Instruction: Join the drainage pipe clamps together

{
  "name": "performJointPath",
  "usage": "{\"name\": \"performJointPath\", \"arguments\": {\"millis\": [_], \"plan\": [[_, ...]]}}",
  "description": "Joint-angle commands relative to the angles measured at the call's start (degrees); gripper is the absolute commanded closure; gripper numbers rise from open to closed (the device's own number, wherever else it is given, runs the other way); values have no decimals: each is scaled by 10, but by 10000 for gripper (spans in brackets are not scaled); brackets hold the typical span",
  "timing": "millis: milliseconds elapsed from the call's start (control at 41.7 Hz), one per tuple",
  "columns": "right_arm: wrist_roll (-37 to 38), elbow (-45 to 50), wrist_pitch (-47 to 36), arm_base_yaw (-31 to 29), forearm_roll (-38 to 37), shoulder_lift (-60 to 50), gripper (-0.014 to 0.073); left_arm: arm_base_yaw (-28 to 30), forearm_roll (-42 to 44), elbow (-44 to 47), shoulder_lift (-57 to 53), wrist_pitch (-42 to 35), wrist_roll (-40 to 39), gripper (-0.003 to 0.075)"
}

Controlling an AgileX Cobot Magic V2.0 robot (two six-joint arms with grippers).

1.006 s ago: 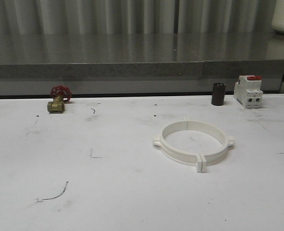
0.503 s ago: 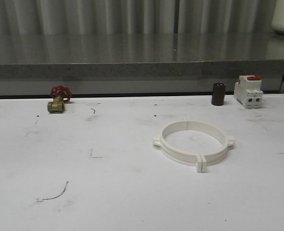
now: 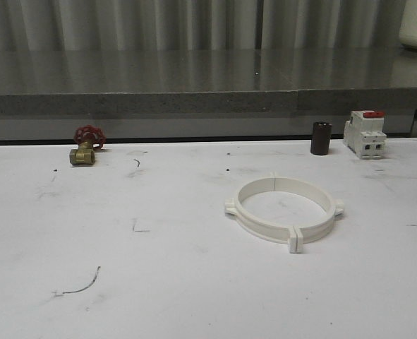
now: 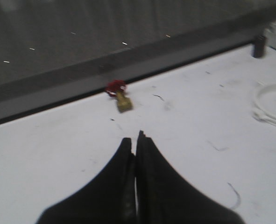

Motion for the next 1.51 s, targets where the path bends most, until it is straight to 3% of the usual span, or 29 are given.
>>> {"name": "performJointPath", "arguments": {"millis": [0, 96, 240, 527, 1485], "plan": [[0, -14, -39, -1, -8, -2, 662, 64, 2, 37, -50, -101, -1, 741], [0, -14, -39, -1, -8, -2, 662, 122, -28, 81, -86, -120, -1, 741], [0, -14, -39, -1, -8, -2, 662, 154, -78, 131, -121, -131, -1, 741], [0, -14, -39, -1, -8, -2, 662, 154, -127, 208, -151, -218, -1, 741], [0, -14, -39, -1, -8, -2, 662, 142, -124, 208, -151, -236, 32, 741]]}}
